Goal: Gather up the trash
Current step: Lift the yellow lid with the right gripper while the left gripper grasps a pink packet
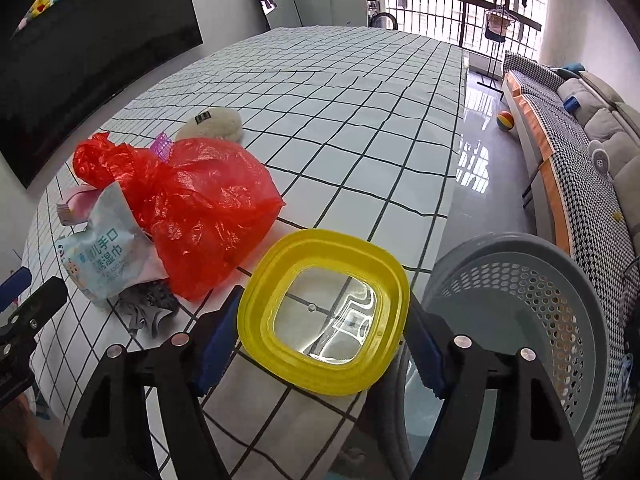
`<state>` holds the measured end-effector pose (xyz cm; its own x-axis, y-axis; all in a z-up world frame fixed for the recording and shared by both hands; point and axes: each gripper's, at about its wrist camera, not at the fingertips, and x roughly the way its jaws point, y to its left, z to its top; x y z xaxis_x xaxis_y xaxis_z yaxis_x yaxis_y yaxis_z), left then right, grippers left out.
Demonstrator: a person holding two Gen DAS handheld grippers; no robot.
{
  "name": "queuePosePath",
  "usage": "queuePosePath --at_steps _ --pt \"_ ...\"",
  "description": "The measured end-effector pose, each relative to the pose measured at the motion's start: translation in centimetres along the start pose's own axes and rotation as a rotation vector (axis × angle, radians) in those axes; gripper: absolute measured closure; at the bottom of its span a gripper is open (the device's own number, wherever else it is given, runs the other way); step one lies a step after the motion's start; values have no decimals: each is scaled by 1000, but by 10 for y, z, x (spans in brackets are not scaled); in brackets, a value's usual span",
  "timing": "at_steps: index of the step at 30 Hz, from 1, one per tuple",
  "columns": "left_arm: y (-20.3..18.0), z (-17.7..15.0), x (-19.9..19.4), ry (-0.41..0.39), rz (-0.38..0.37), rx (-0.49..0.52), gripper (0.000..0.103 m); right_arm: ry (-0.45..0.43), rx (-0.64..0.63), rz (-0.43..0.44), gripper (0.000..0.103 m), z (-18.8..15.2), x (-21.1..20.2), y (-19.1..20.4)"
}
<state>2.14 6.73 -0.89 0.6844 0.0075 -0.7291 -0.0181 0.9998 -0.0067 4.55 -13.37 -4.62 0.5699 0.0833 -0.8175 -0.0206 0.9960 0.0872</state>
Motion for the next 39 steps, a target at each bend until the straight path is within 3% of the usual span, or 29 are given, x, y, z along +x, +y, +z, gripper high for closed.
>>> queuePosePath --at_steps 11,30,32,34,39 --pt "1 15 -3 -49 17 -15 6 8 14 27 30 -26 -21 -7" --pt "-12 37 14 -144 9 3 7 31 26 47 30 -21 -7 -7" --pt "-10 35 16 -140 3 -2 10 31 27 49 30 -21 -6 -7" --pt "-10 36 17 -130 -10 0 25 29 25 49 30 -21 -6 -7" --pt "-5 33 17 -127 -48 -22 37 29 25 50 30 -21 -6 -9"
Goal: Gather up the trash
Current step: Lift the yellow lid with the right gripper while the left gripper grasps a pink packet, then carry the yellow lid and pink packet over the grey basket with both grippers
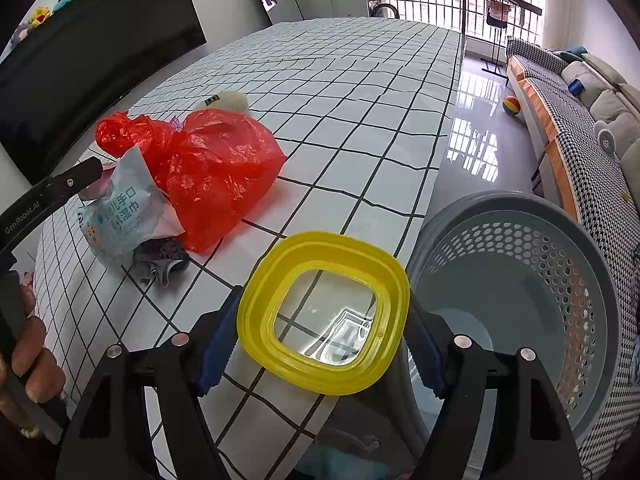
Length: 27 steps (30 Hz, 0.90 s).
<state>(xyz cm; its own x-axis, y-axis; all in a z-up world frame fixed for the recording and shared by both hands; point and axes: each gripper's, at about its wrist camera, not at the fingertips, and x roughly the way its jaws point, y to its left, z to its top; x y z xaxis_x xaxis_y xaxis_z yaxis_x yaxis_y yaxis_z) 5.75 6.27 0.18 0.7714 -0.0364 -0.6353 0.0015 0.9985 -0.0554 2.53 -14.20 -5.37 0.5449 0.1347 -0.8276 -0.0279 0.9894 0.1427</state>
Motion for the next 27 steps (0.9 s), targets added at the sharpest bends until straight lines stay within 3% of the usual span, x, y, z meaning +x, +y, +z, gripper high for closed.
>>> queuePosePath --at_steps 5,7,13,27 --pt "2 -6 6 51 -40 -7 55 -7 -1 2 30 0 -2 0" --pt "4 -8 8 66 -58 -17 72 -9 0 3 30 0 -3 1" --pt "11 -8 7 64 -70 -39 77 -13 -4 2 30 -1 -5 3" --pt "21 -2 -19 0 -53 -52 79 -33 0 1 30 -4 -17 2"
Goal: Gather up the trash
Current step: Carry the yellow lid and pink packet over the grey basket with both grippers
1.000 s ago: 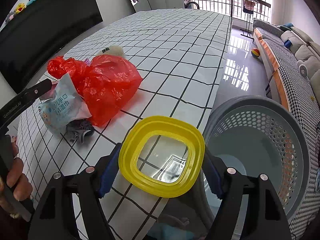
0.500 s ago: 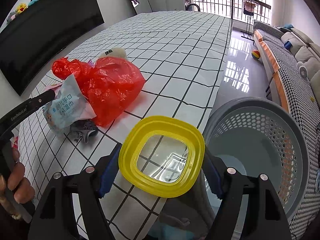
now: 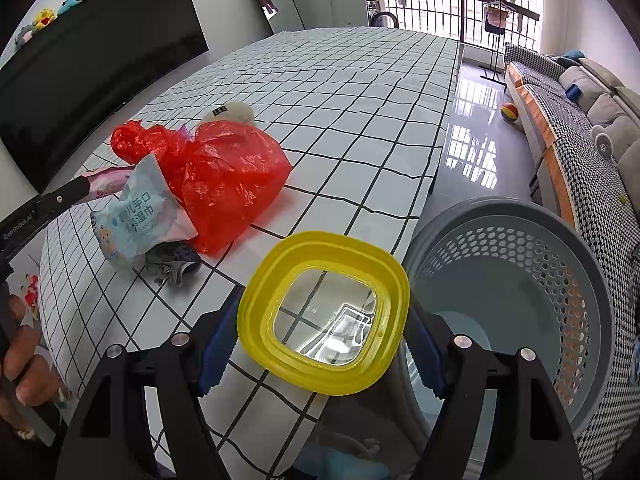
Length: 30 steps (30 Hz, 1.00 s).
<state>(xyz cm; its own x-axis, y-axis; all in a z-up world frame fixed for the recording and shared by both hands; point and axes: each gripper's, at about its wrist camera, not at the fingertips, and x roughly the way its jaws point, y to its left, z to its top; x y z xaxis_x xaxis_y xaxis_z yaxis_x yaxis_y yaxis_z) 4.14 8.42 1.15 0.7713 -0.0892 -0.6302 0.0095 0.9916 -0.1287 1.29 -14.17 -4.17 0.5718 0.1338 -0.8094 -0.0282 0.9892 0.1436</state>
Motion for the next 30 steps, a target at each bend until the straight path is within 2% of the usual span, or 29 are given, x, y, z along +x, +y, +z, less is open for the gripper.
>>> queuePosePath --at_steps 8,13,23,30 --pt "-3 6 -29 -67 3 1 79 -24 4 -3 30 -3 -13 -1" --pt "-19 12 -44 -106 -13 29 79 -40 13 -10 30 -6 -24 -6" --pt "-74 28 -68 -178 -139 95 79 -82 66 -49 30 -16 -52 -30" --pt "-121 16 -71 -155 -244 158 79 -97 123 -84 30 -28 -65 -57"
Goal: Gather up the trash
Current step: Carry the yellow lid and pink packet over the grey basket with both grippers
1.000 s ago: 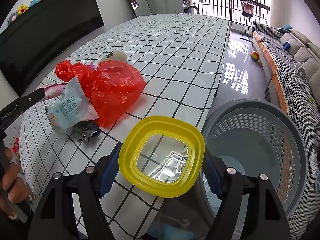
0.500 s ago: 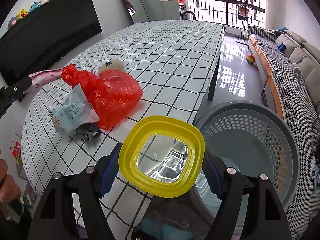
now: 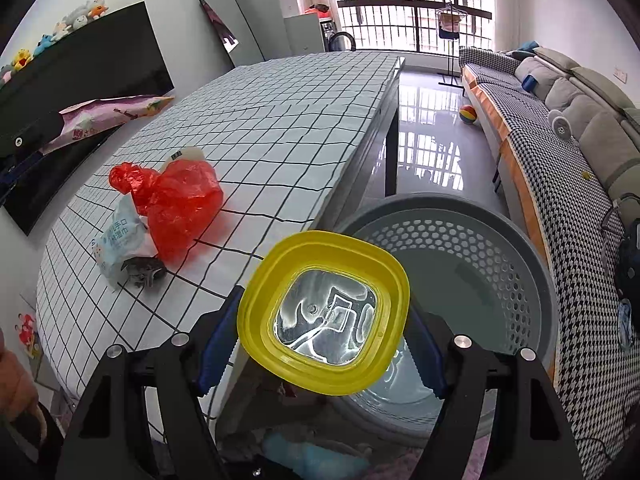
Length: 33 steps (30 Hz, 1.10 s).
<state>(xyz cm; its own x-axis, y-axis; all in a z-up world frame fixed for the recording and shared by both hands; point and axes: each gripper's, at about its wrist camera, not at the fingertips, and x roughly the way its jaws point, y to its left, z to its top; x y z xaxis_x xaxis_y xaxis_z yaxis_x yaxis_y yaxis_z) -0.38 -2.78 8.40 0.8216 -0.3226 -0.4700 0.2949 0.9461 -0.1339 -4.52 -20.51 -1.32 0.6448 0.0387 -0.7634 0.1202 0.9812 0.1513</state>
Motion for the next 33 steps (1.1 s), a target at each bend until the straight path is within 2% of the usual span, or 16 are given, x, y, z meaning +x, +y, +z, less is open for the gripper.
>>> queuePosePath --at_steps 17,23,33 --pt "-104 -63 63 227 -196 174 79 6 152 -127 30 -28 -7 -95" --pt "-124 -81 91 315 -218 208 79 29 171 -138 30 -36 1 -120" --pt "-136 -99 119 404 -218 224 77 62 176 -126 30 -41 20 -137"
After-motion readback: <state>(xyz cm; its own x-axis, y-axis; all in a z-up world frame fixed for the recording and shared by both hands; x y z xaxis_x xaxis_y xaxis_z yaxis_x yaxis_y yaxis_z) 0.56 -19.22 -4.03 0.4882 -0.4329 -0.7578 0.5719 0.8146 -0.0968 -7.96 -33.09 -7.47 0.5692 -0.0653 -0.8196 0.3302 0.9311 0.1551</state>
